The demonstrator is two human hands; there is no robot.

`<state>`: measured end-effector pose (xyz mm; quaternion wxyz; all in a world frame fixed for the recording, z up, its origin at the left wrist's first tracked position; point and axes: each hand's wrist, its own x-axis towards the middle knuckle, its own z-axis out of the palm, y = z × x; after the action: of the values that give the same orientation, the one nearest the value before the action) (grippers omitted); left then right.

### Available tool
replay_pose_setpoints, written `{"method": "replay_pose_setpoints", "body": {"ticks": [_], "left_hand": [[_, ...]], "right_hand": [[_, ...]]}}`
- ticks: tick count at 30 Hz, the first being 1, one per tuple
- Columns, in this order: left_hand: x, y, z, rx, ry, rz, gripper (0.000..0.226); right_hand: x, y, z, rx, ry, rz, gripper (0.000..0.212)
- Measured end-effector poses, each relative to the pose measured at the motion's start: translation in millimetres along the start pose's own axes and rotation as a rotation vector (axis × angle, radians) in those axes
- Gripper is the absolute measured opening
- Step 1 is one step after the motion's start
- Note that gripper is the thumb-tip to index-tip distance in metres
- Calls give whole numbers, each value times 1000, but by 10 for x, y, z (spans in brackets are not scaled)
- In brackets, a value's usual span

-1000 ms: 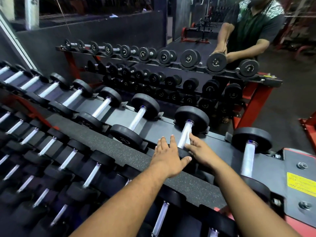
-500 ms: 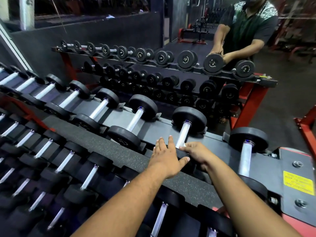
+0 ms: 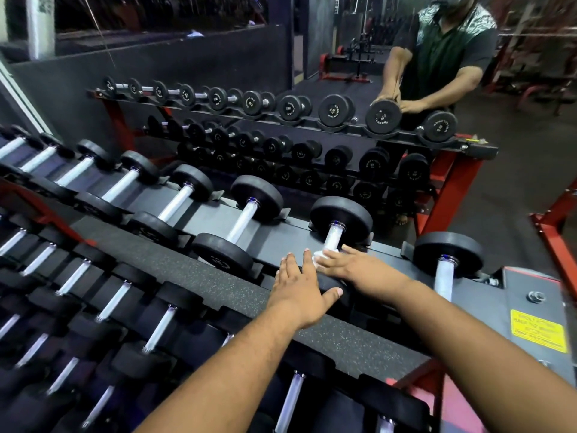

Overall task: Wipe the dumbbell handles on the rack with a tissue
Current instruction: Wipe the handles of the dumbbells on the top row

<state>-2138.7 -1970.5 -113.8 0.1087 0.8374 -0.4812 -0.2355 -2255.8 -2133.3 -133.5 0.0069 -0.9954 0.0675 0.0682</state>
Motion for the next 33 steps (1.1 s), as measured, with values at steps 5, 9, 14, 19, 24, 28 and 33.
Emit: {"method": "replay_pose_setpoints", "body": {"ticks": [5,9,14,19,24,28,33], "left_hand": [[1,1,4,7,1,-6,104],[2,-5,4,11,3,-3,103],[3,-7,35,2,27,5,103],[-64,37,39,0,53,3,103],[-234,114,149,0,200,-7,99],[-448,453,462,70,319,111,98],[-592,1107,908,50,165,201,97]], "right_hand": [[91,-8,-60,-81,8,57,62],[239,-145,-102,-108,-11,39,57],[-105,-97,-112,38,-57,57,54],[-450,-177,46,272,217,239,69],[-1114,-88,195,359,454,387,79],[-1749,154,371,423,564,541,70],[-2074,259,431,381,342,426,67]]}}
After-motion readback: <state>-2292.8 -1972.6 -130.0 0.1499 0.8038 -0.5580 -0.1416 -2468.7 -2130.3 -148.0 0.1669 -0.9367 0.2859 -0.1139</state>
